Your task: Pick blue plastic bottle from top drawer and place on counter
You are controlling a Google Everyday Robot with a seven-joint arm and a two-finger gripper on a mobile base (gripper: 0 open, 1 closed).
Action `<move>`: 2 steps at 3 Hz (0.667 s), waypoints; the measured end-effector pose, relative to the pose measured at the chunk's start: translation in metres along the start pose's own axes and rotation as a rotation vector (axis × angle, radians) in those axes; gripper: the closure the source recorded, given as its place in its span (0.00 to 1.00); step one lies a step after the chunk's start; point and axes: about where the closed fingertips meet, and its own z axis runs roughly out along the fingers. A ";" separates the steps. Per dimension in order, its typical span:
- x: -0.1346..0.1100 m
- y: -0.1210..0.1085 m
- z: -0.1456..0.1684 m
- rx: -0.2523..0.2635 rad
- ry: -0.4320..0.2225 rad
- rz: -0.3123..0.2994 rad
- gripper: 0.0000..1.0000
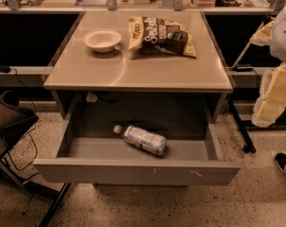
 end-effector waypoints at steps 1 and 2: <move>0.000 0.000 0.000 0.000 0.000 0.000 0.00; -0.005 -0.006 0.005 0.033 -0.034 0.010 0.00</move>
Offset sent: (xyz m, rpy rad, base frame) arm 0.0216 0.0082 -0.0118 0.0744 -0.0851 -0.0204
